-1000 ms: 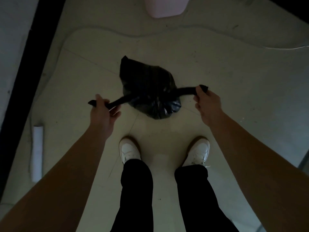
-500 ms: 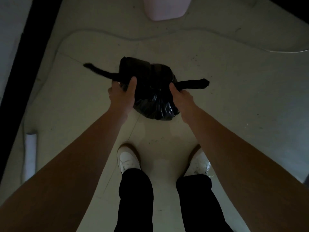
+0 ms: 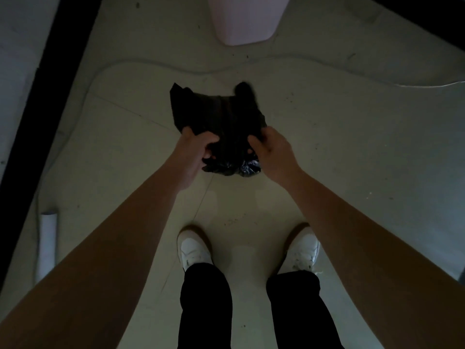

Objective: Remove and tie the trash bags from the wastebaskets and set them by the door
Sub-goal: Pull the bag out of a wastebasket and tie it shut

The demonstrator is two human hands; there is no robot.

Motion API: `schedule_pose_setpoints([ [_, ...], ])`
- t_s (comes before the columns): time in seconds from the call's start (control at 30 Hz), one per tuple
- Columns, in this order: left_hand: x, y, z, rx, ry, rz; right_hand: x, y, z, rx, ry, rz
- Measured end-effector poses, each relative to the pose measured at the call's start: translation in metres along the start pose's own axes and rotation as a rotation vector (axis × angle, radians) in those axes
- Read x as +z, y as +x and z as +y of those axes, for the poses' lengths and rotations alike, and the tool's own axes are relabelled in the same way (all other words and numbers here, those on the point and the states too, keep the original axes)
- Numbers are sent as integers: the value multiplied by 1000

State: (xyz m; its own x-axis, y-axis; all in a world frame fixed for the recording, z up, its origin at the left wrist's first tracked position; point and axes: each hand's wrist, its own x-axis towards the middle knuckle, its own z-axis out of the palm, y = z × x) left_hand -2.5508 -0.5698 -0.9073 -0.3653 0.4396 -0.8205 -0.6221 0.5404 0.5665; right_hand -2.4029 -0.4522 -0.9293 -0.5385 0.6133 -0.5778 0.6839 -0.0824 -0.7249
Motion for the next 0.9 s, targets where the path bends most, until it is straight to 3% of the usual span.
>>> schedule_pose_setpoints([
  [0.07, -10, 3, -2, 6, 110, -122, -3, -3, 6, -135, -190, -84],
  [0.17, -14, 2, -3, 38, 227, -308, -7, -2, 8, -213, -284, -98],
  [0.27, -10, 4, -8, 8, 253, -295, 0, -1, 5, -258, -344, -163],
  [0.4, 0, 5, -15, -73, 303, -118, 5, -3, 2, -176, -223, -285],
  [0.47, 3, 5, -20, -83, 296, -76, 0, -2, 4, -14, -66, -338],
  [0.57, -4, 3, -19, -72, 155, -154, -9, 3, 2, 270, 237, -302],
  [0.63, -11, 2, -18, -66, 76, -262, -15, 7, -4, 336, 374, -212],
  [0.73, -16, 3, -19, -58, 38, -364, -17, 15, -14, 332, 480, -190],
  [0.9, -4, -1, -9, -6, 186, -420, -18, 25, -33, 161, 331, -252],
])
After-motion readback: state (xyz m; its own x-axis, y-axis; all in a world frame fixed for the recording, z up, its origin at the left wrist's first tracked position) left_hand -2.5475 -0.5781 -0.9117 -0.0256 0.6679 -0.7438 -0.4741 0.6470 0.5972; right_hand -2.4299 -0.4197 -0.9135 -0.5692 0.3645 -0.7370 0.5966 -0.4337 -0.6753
